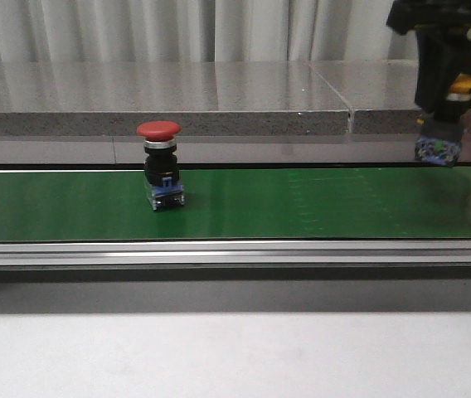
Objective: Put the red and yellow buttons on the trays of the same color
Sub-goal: 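Grasp the yellow button at the belt's far end with the right gripper, then lower the yellow button into the yellow tray and open the right gripper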
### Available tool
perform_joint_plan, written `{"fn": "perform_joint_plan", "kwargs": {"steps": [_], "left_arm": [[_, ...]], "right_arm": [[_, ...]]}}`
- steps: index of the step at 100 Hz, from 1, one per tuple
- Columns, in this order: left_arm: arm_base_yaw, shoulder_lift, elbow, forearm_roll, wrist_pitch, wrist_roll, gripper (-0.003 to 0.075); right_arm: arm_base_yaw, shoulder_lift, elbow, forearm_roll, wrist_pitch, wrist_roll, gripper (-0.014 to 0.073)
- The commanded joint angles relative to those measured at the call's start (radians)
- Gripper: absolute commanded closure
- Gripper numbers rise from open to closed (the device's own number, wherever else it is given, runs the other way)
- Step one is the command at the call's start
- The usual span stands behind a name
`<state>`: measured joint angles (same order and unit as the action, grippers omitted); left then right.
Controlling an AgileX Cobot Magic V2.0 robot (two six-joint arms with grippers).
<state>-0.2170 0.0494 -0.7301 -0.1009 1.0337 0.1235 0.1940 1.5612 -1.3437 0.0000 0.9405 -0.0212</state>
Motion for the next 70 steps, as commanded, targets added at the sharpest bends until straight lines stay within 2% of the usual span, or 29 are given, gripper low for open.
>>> {"fn": "perform_joint_plan", "kwargs": {"steps": [1,38,70], "left_arm": [[-0.008,0.017,-0.020,-0.010,-0.075,-0.009,0.0741],[-0.008,0.017,-0.020,-0.010,-0.075,-0.009,0.0741],[-0.008,0.017,-0.020,-0.010,-0.075,-0.009,0.0741]], "right_arm": [[-0.039,-0.079,-0.031,-0.006,-0.012,0.008,0.0366],[-0.282,-0.135,-0.002,-0.007,0.043,0.008,0.0366],[-0.455,-0.134,0.137,0.000,-0.060,0.015,0.0366]]}}
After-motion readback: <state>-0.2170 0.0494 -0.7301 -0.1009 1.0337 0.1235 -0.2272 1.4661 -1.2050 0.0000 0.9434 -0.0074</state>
